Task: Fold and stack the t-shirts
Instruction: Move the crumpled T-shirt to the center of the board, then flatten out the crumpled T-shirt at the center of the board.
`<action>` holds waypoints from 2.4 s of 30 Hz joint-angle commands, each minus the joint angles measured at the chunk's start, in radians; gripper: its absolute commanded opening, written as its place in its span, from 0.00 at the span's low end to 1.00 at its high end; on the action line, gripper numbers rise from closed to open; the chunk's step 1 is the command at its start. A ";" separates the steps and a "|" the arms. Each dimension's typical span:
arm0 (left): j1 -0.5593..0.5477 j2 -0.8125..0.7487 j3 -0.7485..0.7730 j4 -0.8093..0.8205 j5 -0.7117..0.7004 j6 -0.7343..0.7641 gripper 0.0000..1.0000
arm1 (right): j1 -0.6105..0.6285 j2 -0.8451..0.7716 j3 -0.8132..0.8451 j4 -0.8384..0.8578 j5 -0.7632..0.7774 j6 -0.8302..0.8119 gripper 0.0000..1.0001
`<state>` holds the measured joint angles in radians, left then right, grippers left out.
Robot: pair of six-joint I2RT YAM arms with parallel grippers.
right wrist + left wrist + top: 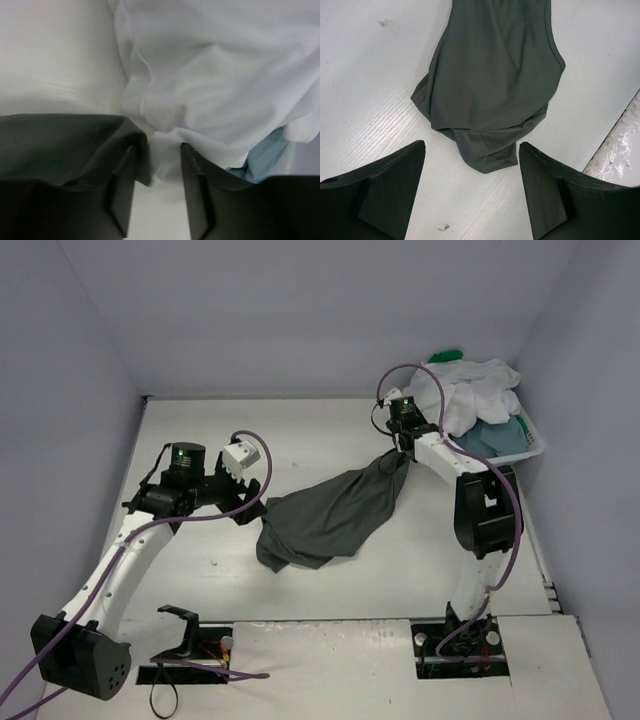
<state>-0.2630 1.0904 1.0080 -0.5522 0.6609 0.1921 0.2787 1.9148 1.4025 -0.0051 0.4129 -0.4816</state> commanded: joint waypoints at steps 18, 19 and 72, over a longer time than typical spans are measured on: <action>-0.074 -0.055 -0.022 -0.031 -0.026 0.076 0.74 | 0.071 -0.418 -0.311 -0.314 -0.528 -0.177 0.50; -0.079 -0.053 -0.032 -0.032 -0.036 0.084 0.74 | 0.077 -0.431 -0.342 -0.311 -0.569 -0.210 0.50; -0.116 -0.055 -0.131 0.012 -0.222 0.168 0.74 | 0.051 -0.415 -0.691 0.117 -0.651 -0.738 0.55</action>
<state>-0.3740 1.0424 0.8505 -0.5800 0.4210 0.3637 0.3164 1.4822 0.6624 0.1081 -0.2062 -1.2556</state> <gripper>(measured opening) 0.737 0.544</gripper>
